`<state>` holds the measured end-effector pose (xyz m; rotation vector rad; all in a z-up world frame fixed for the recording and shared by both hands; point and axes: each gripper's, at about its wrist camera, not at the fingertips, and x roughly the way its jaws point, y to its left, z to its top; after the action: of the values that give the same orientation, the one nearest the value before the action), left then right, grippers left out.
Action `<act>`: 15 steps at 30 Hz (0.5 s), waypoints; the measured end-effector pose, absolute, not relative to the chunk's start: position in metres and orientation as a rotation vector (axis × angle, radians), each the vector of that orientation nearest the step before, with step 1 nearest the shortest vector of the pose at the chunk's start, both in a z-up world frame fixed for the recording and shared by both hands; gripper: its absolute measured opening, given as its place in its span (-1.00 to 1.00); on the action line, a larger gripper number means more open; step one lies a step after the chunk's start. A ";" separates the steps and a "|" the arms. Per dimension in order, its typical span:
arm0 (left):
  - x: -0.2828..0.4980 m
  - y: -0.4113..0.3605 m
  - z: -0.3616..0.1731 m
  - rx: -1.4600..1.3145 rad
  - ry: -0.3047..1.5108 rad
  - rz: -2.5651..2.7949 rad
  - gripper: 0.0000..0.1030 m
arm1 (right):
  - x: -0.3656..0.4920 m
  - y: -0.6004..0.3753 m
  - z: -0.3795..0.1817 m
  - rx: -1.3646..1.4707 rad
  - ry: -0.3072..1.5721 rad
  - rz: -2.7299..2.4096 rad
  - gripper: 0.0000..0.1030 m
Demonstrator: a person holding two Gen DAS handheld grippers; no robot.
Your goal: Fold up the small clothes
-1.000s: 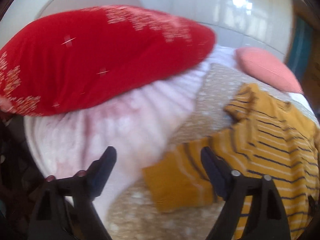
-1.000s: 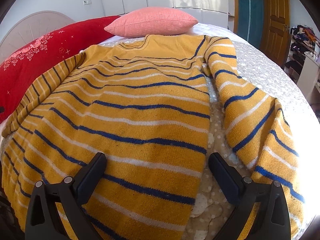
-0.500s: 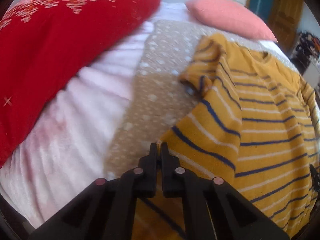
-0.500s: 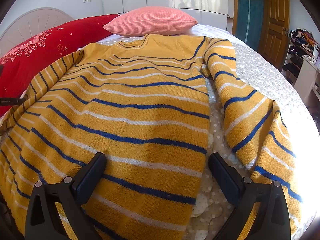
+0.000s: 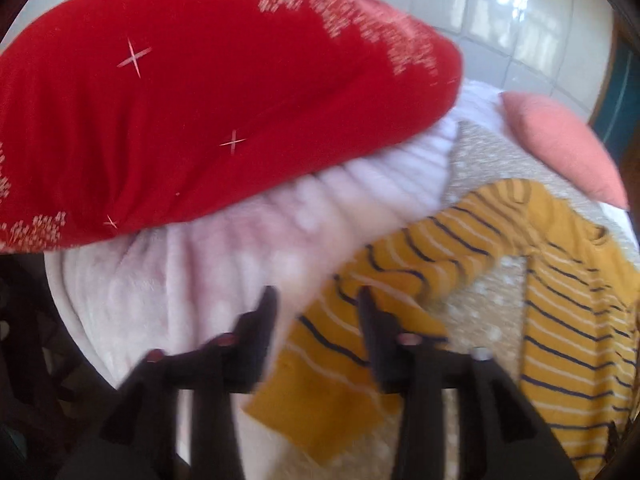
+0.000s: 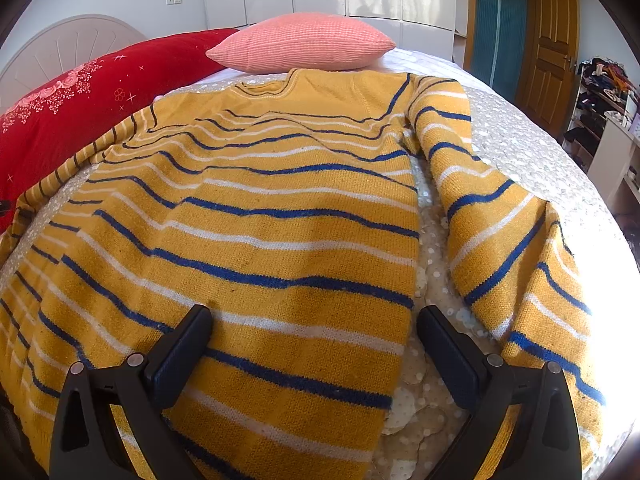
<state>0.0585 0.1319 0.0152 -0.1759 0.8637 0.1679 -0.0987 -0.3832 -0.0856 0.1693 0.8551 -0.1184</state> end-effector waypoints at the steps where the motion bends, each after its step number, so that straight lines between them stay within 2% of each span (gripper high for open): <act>1: 0.051 0.126 0.020 -0.177 0.846 0.152 0.26 | -0.099 -0.383 -0.086 0.170 0.857 -0.118 1.00; 8: -0.001 0.057 0.027 -0.220 0.814 0.086 0.69 | -0.099 -0.384 -0.085 0.168 0.846 -0.122 1.00; 15: -0.034 0.026 -0.003 -0.310 0.877 0.065 0.75 | -0.097 -0.385 -0.085 0.182 0.895 -0.121 1.00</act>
<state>-0.0338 0.0257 -0.0025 -0.3101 0.8766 0.0647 -0.0969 -0.3849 -0.0850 0.1821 0.8952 -0.1211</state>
